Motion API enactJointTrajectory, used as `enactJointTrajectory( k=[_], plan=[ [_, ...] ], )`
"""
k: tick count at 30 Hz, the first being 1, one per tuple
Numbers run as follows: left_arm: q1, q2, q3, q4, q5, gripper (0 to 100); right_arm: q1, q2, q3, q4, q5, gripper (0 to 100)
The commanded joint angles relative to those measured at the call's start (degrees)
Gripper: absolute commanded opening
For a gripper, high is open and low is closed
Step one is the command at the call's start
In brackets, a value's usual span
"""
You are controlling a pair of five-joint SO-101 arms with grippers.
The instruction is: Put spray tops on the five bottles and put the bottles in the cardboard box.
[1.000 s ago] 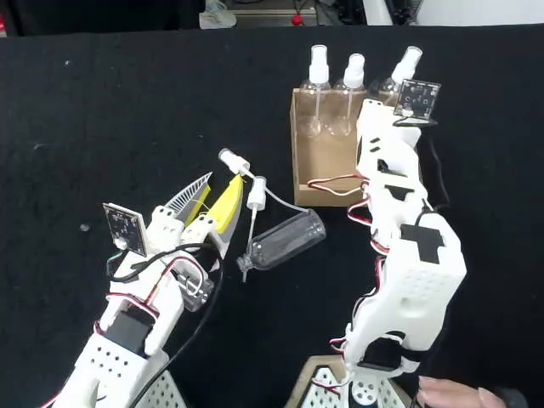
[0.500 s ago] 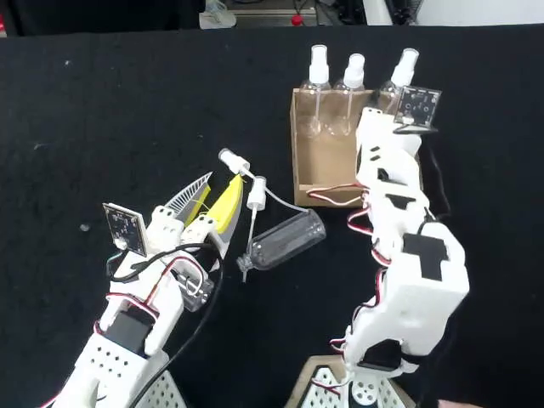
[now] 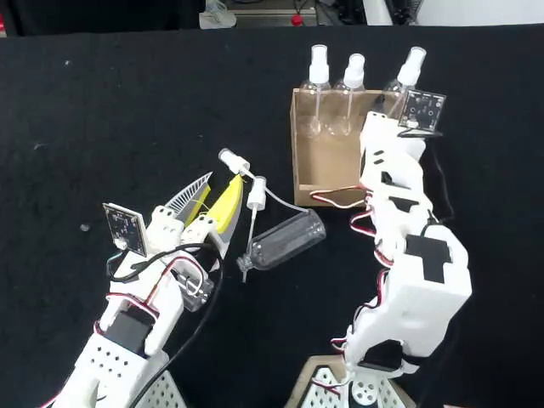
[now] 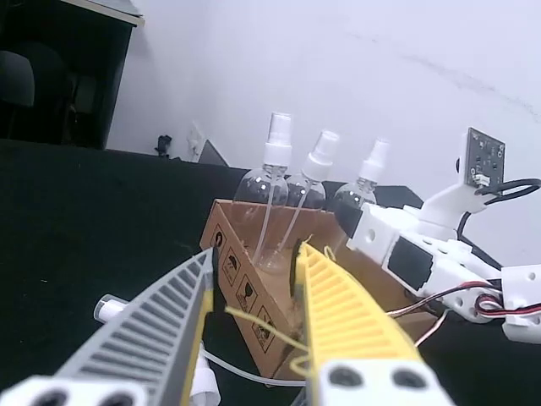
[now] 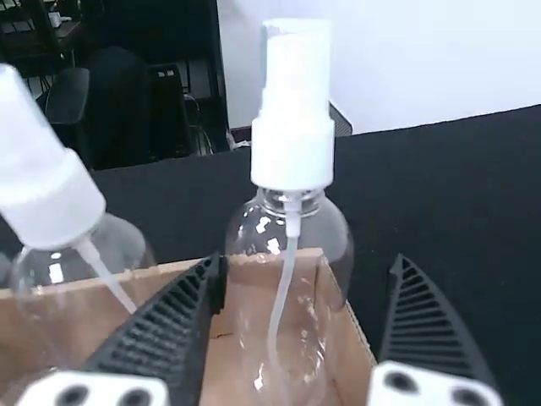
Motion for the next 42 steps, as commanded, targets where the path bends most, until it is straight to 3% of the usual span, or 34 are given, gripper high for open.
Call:
enactJointTrajectory(
  k=[1,42],
  plan=[
    [0.0,-0.2,1.3,-0.9,0.4,16,0.6,-4.4,-0.2,-1.0,-0.3,26.2],
    [0.0,-0.2,1.3,-0.9,0.4,16,-2.0,-4.8,-0.1,-1.1,-0.1,26.2]
  ],
)
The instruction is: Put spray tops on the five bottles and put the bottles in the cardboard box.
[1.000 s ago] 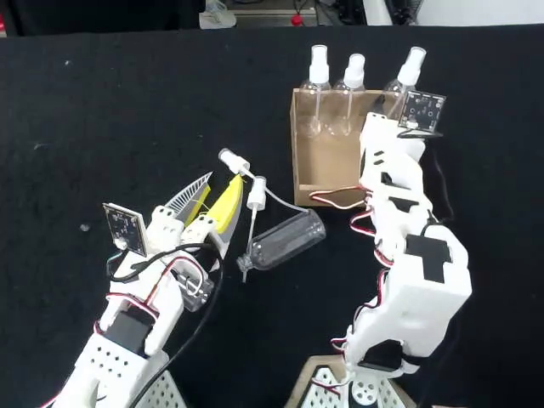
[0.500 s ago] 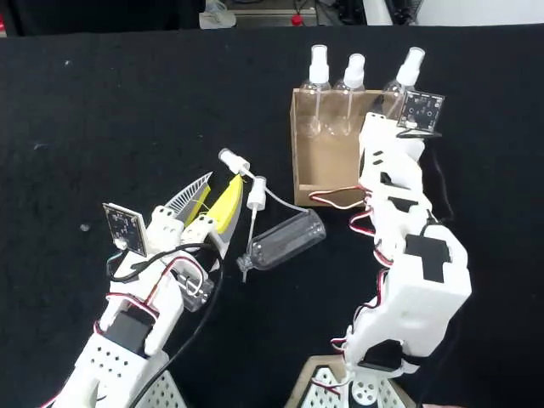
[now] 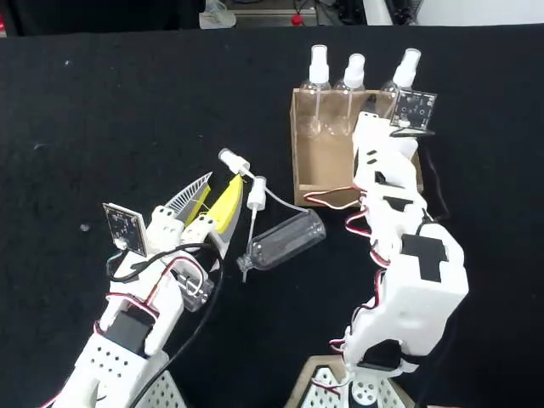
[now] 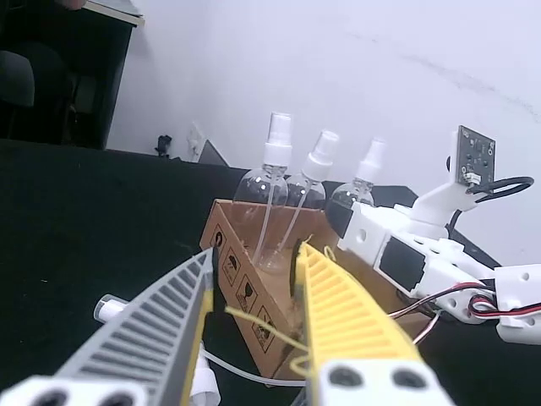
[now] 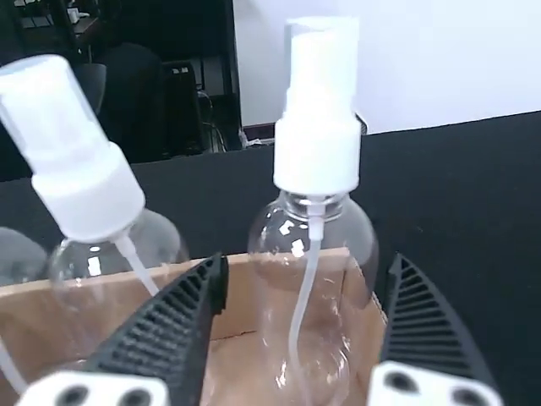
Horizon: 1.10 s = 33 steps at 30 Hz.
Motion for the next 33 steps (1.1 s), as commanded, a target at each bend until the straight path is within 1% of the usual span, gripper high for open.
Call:
enactJointTrajectory(
  k=[1,9,11,13,15,19,22,24,27,31,33],
  plan=[
    [0.0,-0.2,1.3,-0.9,0.4,16,-0.2,-5.5,0.2,-1.0,-0.1,26.2],
    [0.0,-0.2,1.3,-0.9,0.4,16,0.5,-16.4,8.4,-0.8,-0.1,26.2],
    [0.0,-0.2,1.3,-0.9,0.4,16,1.2,-18.6,10.2,1.8,-0.4,26.2],
    [0.0,-0.2,1.3,-0.9,0.4,16,1.8,-20.9,10.2,8.4,-0.4,26.2],
    [0.0,-0.2,1.3,-0.9,0.4,16,2.6,-23.8,9.1,17.8,-0.4,26.2],
    [0.0,-0.2,1.3,-0.9,0.4,16,4.8,-31.3,3.9,42.5,-0.5,26.2],
    [0.0,-0.2,1.3,-0.9,0.4,16,4.8,-37.5,-0.7,62.1,-0.2,26.2],
    [0.0,-0.2,1.3,-0.9,0.4,16,4.4,-41.5,-3.7,72.3,-0.4,26.2],
    [0.0,-0.2,1.3,-0.9,0.4,16,0.4,-46.2,-6.2,81.2,-0.5,26.1],
    [0.0,-0.2,1.3,-0.9,0.4,16,-9.4,-49.7,-6.1,89.1,-0.4,26.0],
    [0.0,-0.2,1.3,-0.9,0.4,16,-14.2,-49.8,-6.1,90.9,-0.1,22.5]
  ],
)
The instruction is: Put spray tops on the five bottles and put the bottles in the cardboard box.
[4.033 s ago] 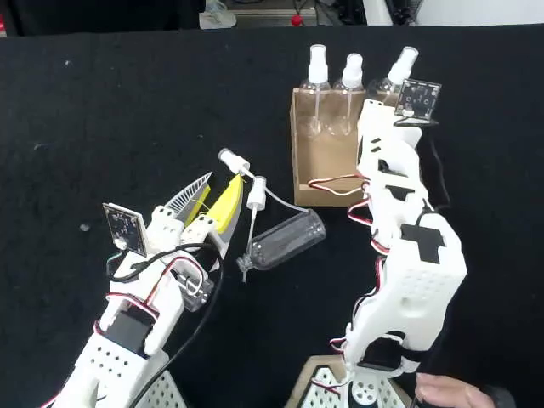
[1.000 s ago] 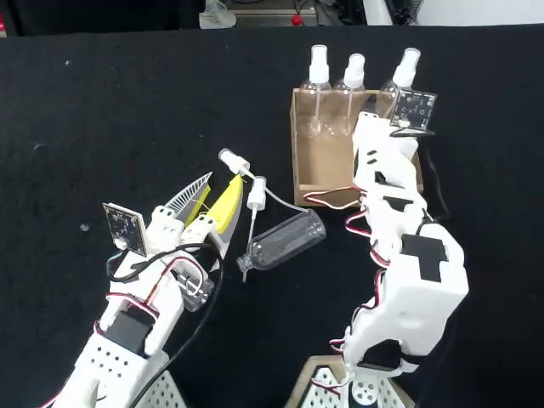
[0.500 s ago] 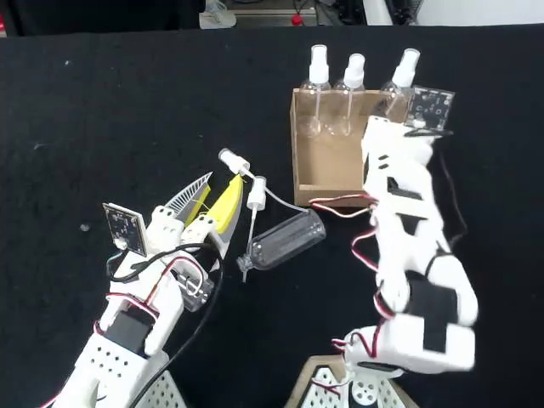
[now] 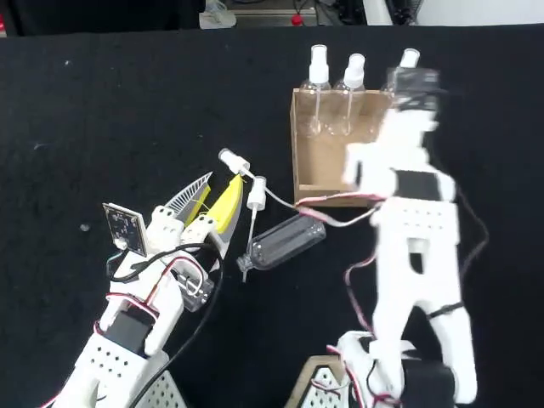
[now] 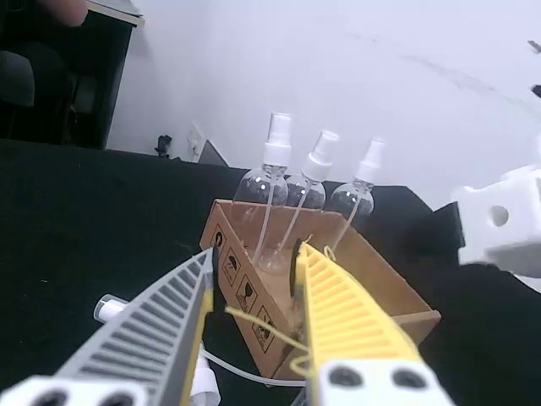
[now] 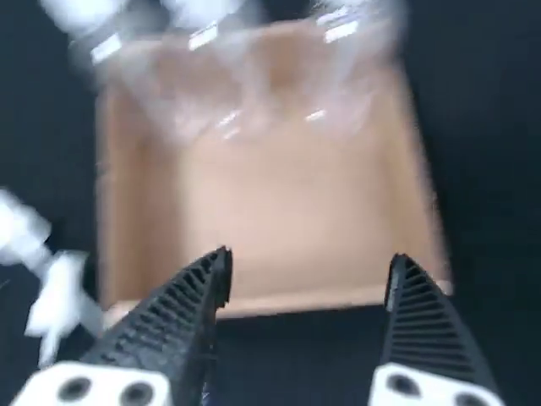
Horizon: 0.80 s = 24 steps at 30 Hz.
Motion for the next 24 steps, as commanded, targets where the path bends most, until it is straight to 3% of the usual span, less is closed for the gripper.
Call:
enactJointTrajectory(
  k=[1,4,11,16,24],
  plan=[
    [0.0,-0.2,1.3,-0.9,0.4,16,-8.6,-3.2,-3.1,3.3,-0.1,19.5],
    [0.0,-0.2,1.3,-0.9,0.4,16,-14.5,-3.2,1.2,0.6,-0.1,13.2],
    [-0.4,-0.2,1.3,-0.9,0.4,16,-25.3,-3.3,14.0,-12.5,-1.1,13.1],
    [-0.5,-0.2,1.3,1.3,0.4,16,-25.8,-3.6,21.1,-22.0,-7.6,13.1],
    [-0.4,-0.6,1.3,1.4,-5.9,16,-26.0,-3.6,23.9,-24.8,-7.8,13.1]
  ],
)
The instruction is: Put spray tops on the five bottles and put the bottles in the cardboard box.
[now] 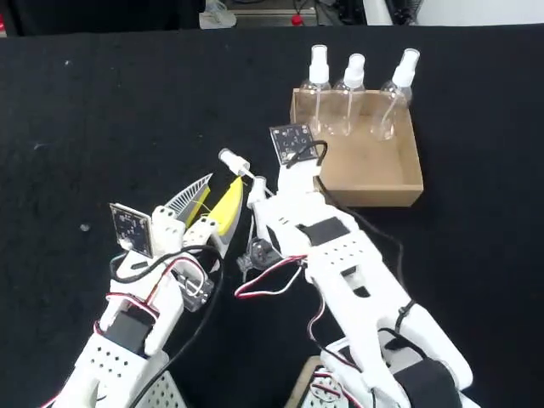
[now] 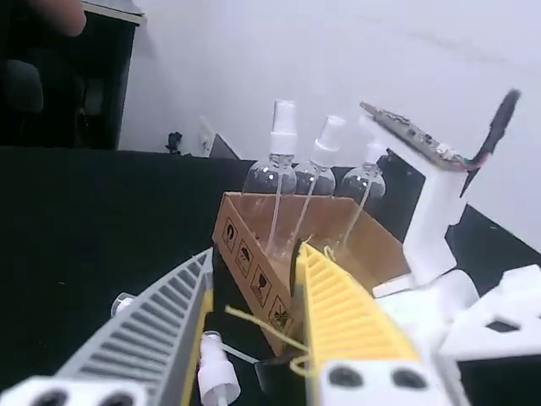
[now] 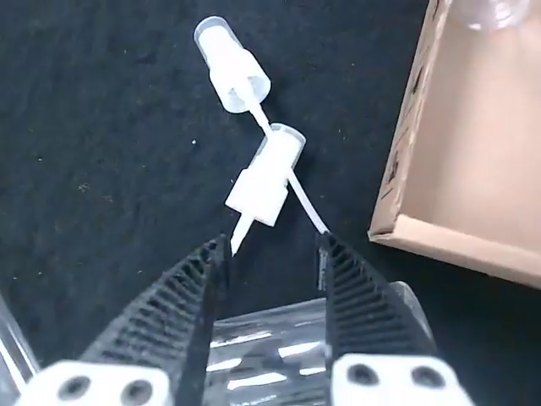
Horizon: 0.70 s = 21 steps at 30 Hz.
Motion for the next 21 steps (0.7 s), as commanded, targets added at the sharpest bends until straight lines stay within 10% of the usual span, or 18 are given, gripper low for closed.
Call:
enactJointTrajectory(
  k=[1,14,21],
  plan=[
    [-0.3,-0.7,1.3,0.2,-1.3,16,-1.1,-2.8,-0.3,-1.8,-0.5,13.1],
    [-16.8,-0.9,-6.6,0.7,-1.4,16,-10.7,-19.6,3.6,9.1,9.9,13.1],
    [-40.2,-0.9,-9.0,20.1,-1.0,16,-19.6,-23.9,6.0,8.6,6.2,13.2]
  ],
)
